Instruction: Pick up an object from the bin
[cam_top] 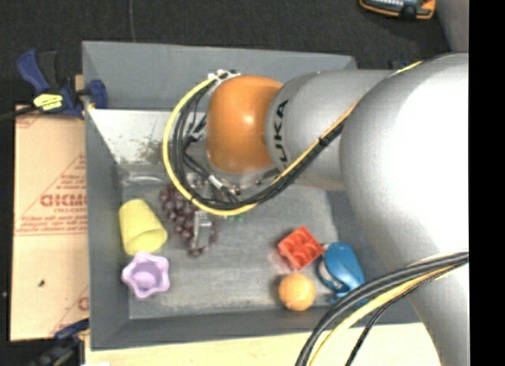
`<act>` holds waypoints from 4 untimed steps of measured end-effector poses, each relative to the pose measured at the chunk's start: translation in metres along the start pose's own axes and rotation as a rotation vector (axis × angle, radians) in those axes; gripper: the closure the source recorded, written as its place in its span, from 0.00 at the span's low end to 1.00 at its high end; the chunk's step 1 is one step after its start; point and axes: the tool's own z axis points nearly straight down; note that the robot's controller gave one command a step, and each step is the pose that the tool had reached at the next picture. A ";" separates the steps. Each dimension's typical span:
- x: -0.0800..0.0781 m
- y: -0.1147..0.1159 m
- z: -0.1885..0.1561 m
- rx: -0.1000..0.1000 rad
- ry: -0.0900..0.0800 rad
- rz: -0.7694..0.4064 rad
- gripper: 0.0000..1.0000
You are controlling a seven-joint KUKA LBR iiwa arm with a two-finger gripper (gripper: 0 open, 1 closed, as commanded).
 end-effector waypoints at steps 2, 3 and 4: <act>-0.008 -0.016 0.026 -0.001 -0.011 0.094 1.00; -0.008 -0.016 0.026 -0.001 -0.011 0.095 1.00; -0.005 -0.017 0.004 0.001 0.000 0.096 1.00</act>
Offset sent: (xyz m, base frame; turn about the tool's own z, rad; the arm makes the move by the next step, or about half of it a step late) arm 0.0047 -0.0142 -0.0310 0.0927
